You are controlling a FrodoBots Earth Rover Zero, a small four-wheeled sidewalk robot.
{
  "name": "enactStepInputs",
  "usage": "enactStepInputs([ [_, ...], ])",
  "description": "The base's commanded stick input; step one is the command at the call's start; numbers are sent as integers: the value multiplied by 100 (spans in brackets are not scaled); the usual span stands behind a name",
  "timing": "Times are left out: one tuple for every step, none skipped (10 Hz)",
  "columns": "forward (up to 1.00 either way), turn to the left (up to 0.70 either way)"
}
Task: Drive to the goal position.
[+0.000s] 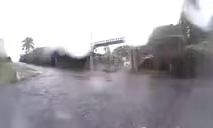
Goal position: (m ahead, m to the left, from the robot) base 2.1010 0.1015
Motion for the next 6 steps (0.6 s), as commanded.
enactStepInputs([
  [70,14],
  [70,25],
  [70,35],
  [70,35],
  [70,35],
  [70,35],
])
